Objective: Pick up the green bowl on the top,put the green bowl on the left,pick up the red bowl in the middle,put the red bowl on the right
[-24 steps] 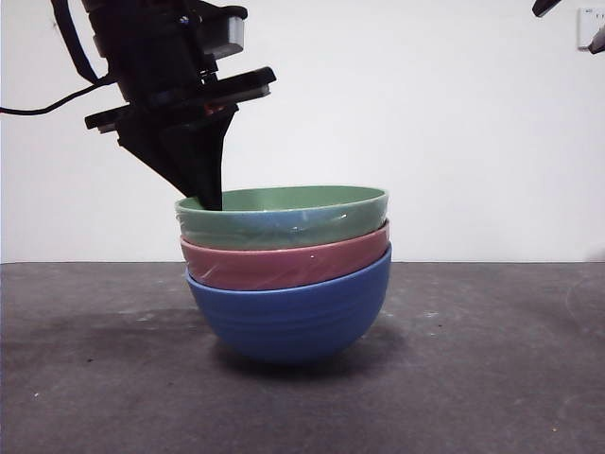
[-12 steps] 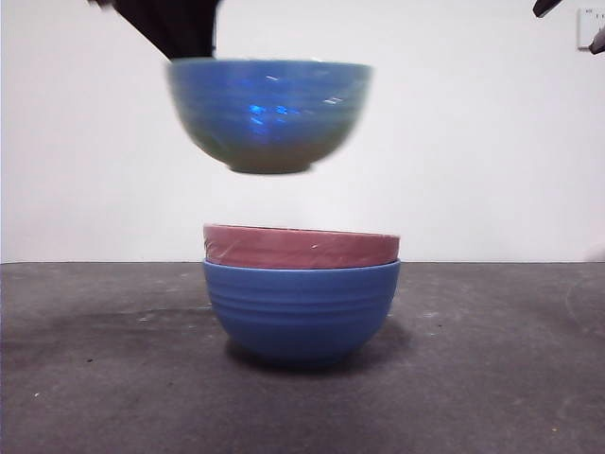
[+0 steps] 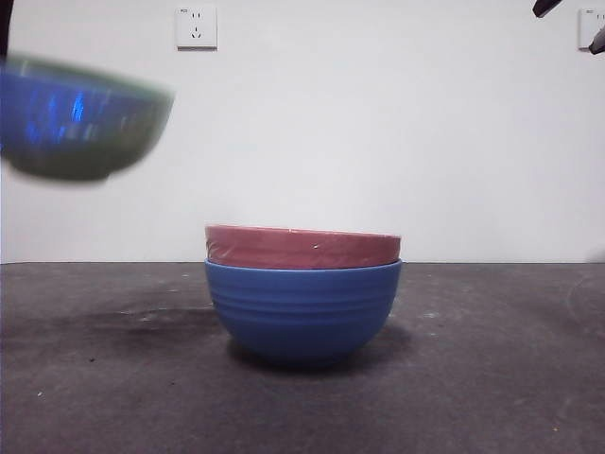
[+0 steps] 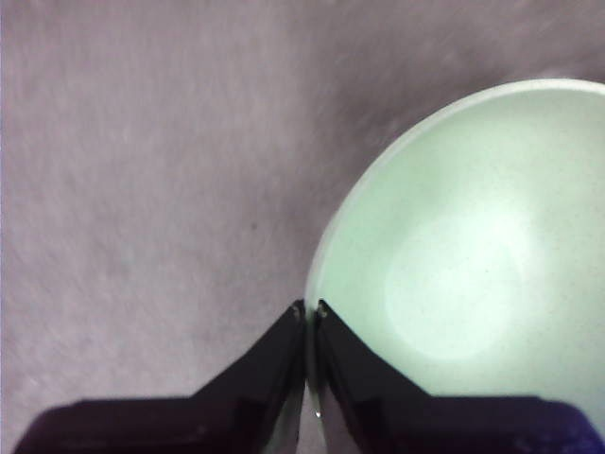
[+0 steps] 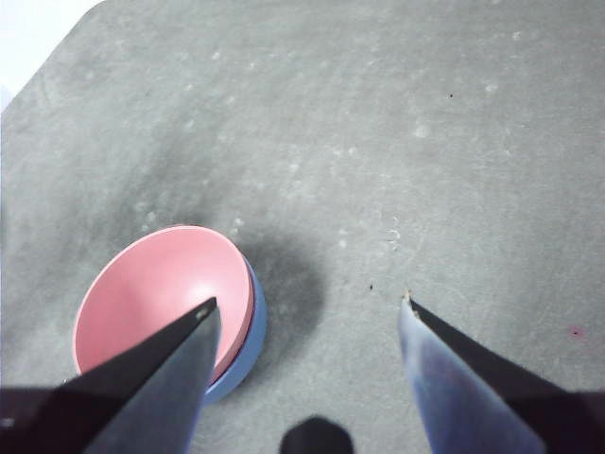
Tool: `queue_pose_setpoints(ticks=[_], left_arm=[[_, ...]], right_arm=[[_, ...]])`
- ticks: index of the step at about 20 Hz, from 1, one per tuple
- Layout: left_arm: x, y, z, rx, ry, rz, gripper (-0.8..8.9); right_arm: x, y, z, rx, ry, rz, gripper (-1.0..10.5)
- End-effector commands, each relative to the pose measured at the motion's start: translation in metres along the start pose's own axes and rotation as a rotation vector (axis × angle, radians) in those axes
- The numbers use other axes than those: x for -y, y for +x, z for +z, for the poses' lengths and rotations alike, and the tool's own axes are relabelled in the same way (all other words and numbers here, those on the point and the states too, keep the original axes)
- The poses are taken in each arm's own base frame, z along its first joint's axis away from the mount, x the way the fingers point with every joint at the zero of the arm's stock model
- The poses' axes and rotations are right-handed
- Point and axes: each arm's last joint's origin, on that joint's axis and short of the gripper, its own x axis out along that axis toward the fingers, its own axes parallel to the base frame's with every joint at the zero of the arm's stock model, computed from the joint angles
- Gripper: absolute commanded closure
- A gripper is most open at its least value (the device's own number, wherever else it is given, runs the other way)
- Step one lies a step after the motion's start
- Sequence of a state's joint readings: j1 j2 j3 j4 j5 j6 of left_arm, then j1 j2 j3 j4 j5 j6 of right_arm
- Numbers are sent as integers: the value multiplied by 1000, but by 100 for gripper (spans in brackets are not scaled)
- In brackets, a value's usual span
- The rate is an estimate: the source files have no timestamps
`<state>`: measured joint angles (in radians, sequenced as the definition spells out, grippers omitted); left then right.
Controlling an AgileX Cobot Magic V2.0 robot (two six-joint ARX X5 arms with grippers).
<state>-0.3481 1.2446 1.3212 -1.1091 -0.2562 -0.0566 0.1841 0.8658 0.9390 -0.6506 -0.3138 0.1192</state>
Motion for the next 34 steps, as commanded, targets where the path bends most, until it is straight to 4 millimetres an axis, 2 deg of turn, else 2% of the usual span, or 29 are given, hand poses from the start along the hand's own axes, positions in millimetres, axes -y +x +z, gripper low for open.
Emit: queue_pose_setpoints(ticks=[1,4,8,11,14,15,18,20,21,24,26,30,34], left_arm=[[1,33,-12,-36,-37,7,823],[7,74,-23,-1,-76,-88,823],[9,114,-29,-33,-103,-139,823],[11,133,-26,-52,-109,-161,823],[12,138,-26,-70,-97,-154,810],[12,138,-27,-74,-93,-154,780],[12,138,-28,-88,-88,-154,456],[12,138,-28,-84,-88,-162,437],[12,136,-27,-77,-89,-167,437],[7,112,-27,-6,-99,-181,437],[2,83,-27,81,-120,-183,437],[-11,21,-38,268,-154,-190,437],[-18,-19,-57,405,-187,-201,437]], right_arm=[[-1,0,1,5,1,1,633],[-1,0,1,5,1,1,633],[-1,0,1,5,0,2,633],[0,1,1,1,2,2,632],[1,5,1,-15,7,2,628],[2,8,1,-25,8,3,621],[-2,19,1,-61,-5,31,621],[-7,27,2,-80,-21,58,556],[-11,32,4,-95,-30,73,507],[-30,51,13,-167,-74,135,505],[-45,67,19,-234,-124,159,506],[-75,105,21,-398,-243,77,511],[-86,144,7,-506,-321,7,612]])
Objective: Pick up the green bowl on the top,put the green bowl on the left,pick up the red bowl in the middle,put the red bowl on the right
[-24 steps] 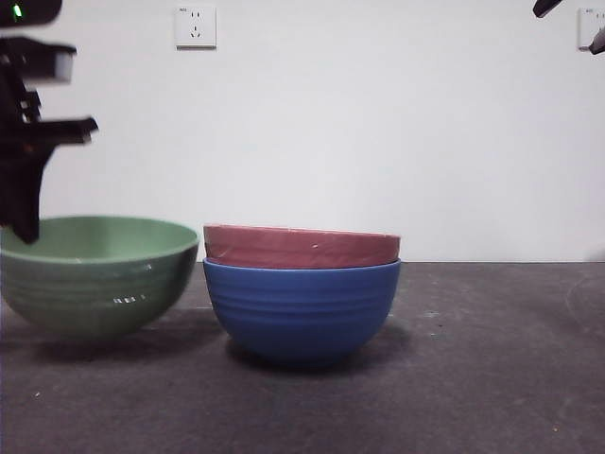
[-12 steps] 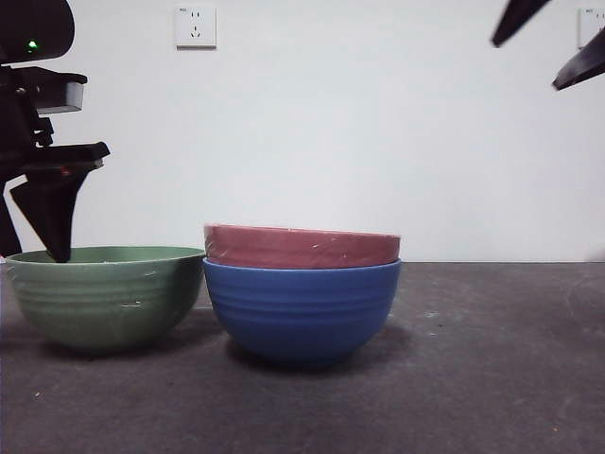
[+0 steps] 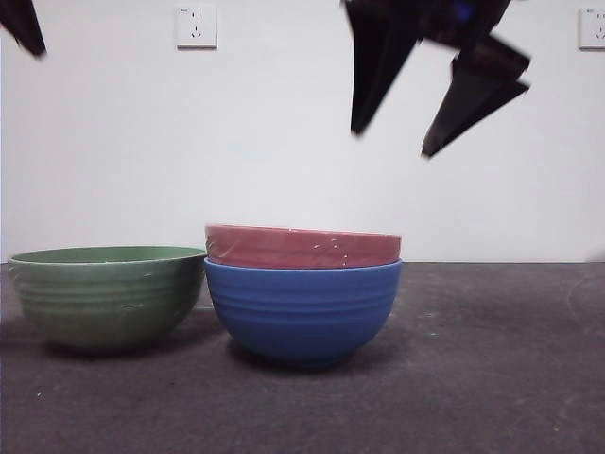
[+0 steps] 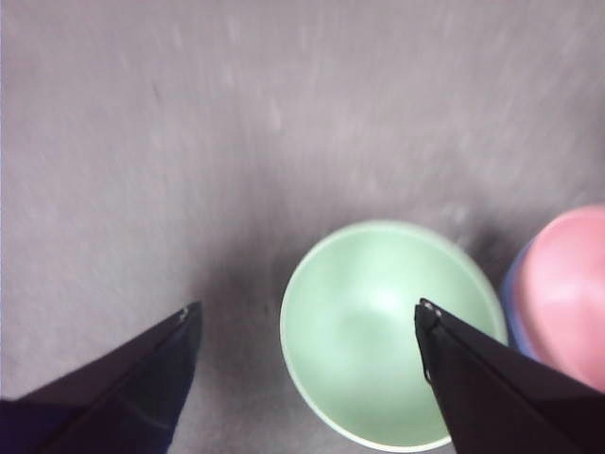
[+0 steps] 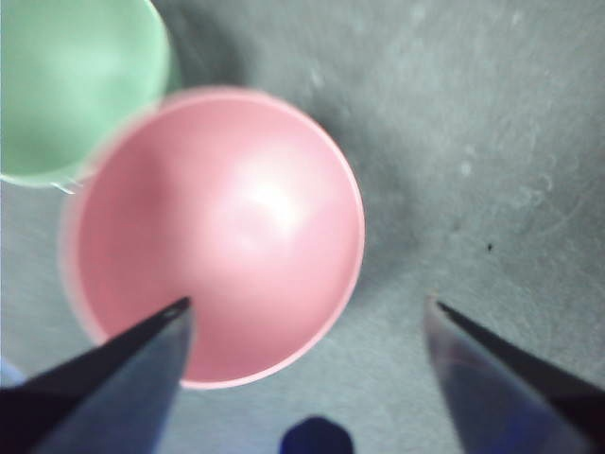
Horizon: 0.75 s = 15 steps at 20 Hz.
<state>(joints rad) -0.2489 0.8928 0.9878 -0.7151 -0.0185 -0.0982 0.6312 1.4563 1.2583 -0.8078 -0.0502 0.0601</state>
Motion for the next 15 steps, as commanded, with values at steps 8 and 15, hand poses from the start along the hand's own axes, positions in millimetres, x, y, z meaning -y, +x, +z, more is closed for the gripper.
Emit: queue_pose_setpoints(ticks=[8,15], left_arm=[[-1,-21,-7,29,-16,-2,438],[-1,-21,-7,27,-15,-1,438]], right_arm=[[2,69,6,-112,-34,-33,736],[3,79,6,-125,-44,-34,858]])
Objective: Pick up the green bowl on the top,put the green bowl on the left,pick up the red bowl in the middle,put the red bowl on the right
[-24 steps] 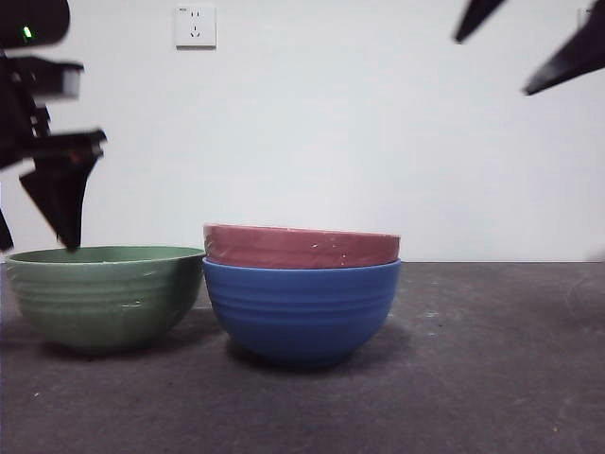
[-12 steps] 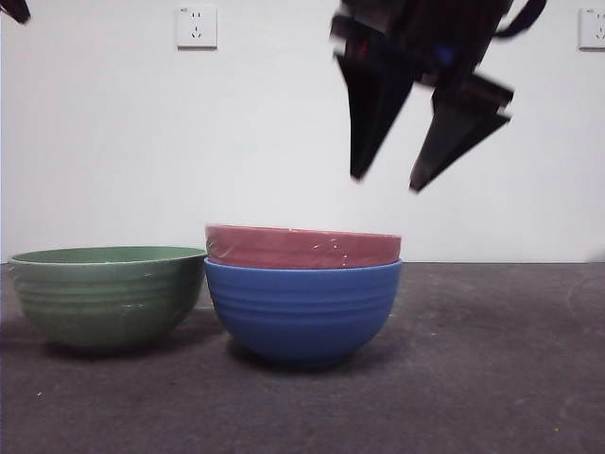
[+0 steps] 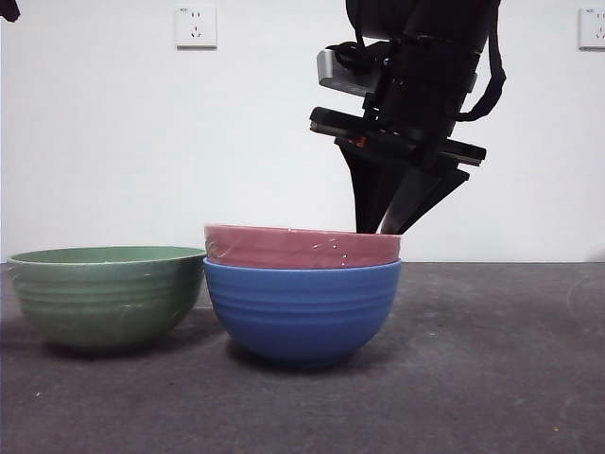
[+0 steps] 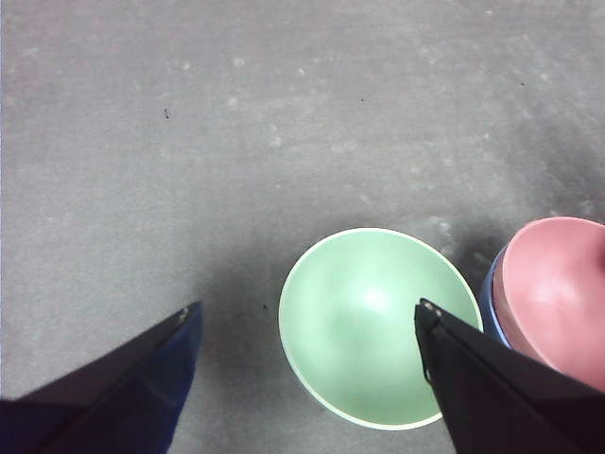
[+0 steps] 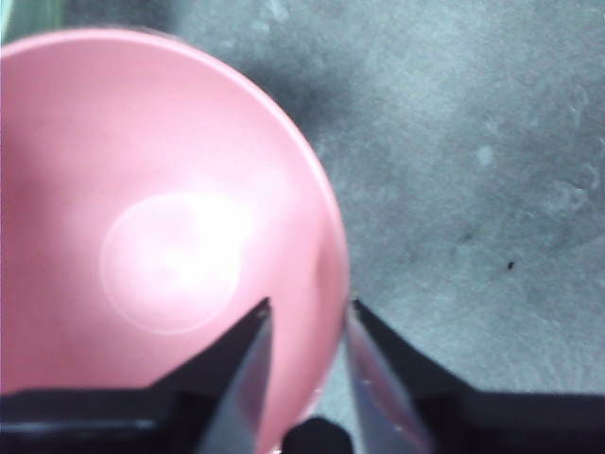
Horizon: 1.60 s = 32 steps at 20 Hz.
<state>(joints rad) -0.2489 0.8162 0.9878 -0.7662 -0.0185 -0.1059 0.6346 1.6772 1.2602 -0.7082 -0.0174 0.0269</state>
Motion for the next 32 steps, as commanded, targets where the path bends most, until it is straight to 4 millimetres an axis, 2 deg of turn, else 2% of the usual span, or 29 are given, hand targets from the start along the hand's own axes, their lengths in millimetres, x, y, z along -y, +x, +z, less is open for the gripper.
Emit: queue_pose_setpoints(ticks=[1,3,7,11,15,18,20,22,25,28,30,32], left_arm=[[0,0,0,1,-7,2,438],[0,0,-1,-4,-7,2,438],[0,0,-2,-16,-7,3,438],[0,0,-2,-16,-6,4,438],[0,0,-2,-16,-6,4,438],[0,0,-2,-16,-6,4,438],[0,0,-2,-16,-6,4,438],[0,0,-2,-15,-6,3,438],[0,0,-2,-13,-6,3,438],[0,0,-2,-14,-6,2,438],[0,0,-2,-14,-6,3,438],[0,0,-2,-13,-6,3,438]], right_arm=[[0,4,1,-7,-12,2,869],[0,5,1,-7,-12,0,960],[-1,4,3,14,-12,1,959],[-1,-10,5,62,-13,4,959],[-1,-42,4,154,-13,5,959],[0,-81,-2,251,-11,3,959],[7,-109,-13,291,10,-20,959],[19,-135,-30,290,57,-131,959],[46,-159,-61,185,173,-324,959],[74,-159,-83,65,327,-360,959],[84,-142,-90,56,378,-295,959],[90,-116,-95,88,390,-222,959]])
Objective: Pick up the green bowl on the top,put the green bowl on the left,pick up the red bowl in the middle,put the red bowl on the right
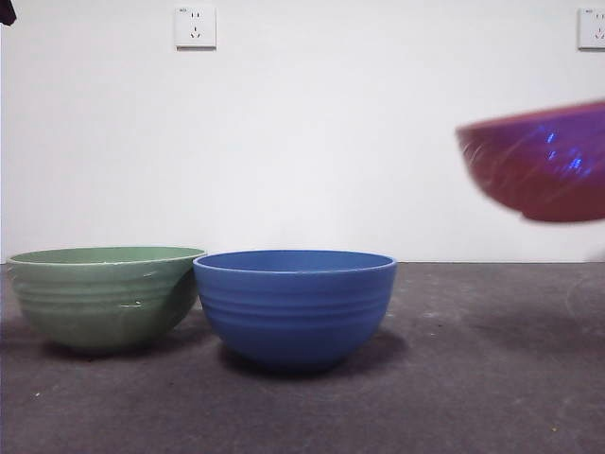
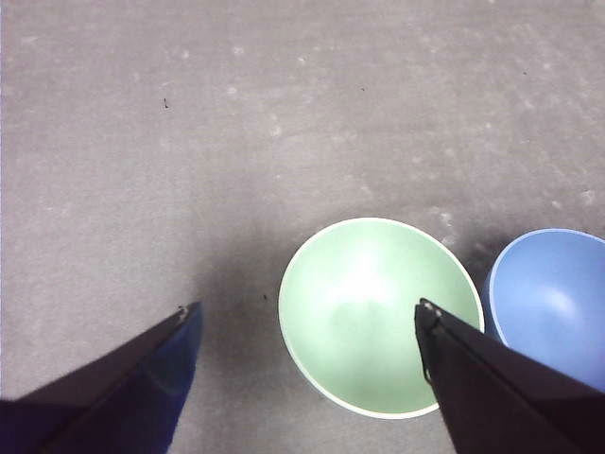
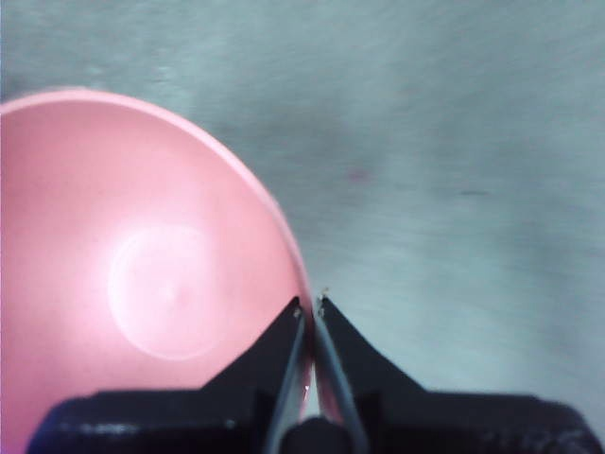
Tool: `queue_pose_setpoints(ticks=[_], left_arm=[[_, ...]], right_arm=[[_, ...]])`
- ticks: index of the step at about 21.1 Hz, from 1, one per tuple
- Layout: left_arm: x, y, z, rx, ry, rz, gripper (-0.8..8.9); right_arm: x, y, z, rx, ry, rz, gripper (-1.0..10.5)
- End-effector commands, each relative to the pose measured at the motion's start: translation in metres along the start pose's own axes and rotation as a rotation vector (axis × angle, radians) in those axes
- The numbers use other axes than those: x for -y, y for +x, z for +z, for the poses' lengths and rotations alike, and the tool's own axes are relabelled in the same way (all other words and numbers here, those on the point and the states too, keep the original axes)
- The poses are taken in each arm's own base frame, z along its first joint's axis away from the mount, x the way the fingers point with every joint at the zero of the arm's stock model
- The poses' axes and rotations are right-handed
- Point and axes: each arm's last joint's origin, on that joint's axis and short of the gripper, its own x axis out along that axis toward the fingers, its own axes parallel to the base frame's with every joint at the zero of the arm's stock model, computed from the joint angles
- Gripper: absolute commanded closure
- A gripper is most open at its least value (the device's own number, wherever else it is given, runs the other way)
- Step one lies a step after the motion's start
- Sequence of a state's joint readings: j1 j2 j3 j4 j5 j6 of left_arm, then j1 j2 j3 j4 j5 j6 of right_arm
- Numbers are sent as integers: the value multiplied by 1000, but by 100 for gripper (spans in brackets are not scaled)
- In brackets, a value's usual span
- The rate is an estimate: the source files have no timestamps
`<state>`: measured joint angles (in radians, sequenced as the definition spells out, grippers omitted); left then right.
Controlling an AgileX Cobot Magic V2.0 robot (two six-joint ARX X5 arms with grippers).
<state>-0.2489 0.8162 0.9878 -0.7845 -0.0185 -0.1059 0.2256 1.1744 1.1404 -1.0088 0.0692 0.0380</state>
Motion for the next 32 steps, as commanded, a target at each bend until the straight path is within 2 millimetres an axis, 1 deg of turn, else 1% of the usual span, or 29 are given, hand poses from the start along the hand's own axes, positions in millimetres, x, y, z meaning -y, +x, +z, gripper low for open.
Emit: queue_pose_setpoints(ticks=[1,3,6,8,11,14,15,17,19,23,24,25,26,27,28,30,32], left_arm=[[0,0,0,5,-7,1,438],[0,0,0,5,-7,1,438],[0,0,0,6,-7,1,438],[0,0,0,6,-7,1,438],[0,0,0,6,-6,1,438],[0,0,0,6,-6,1,438],[0,0,0,6,-6,1,438],[0,0,0,8,-4,1,438],[0,0,1,13,-4,0,438],[1,0,9,93,-6,-10,441],[1,-1,12,128,-6,-16,457],[2,-1,15,158,-4,-39,553],[3,-2,17,180,3,-73,731],[4,-2,18,188,5,-90,832],[4,-2,19,192,9,-94,821],[4,-5,18,204,45,-91,821],[4,-11,16,225,67,-90,821]], right_arm=[[-3,33,-7,12,18,73,959],[-6,58,-5,45,18,97,959],[-8,87,5,34,20,97,946],[-10,107,8,-3,20,96,946],[-11,124,6,-66,30,95,933],[-11,125,6,-67,35,93,670],[-11,122,7,-55,36,93,655],[-10,108,12,5,37,97,658],[-11,81,19,124,32,121,663],[-19,15,24,454,-30,361,668],[-20,2,24,518,-47,387,703],[-23,-9,21,563,-73,395,794],[-27,-18,18,597,-128,401,914],[-30,-25,13,623,-176,405,964],[-34,-32,7,651,-200,406,959],[-37,-40,-6,695,-198,358,959],[-38,-41,-19,735,-186,322,959]])
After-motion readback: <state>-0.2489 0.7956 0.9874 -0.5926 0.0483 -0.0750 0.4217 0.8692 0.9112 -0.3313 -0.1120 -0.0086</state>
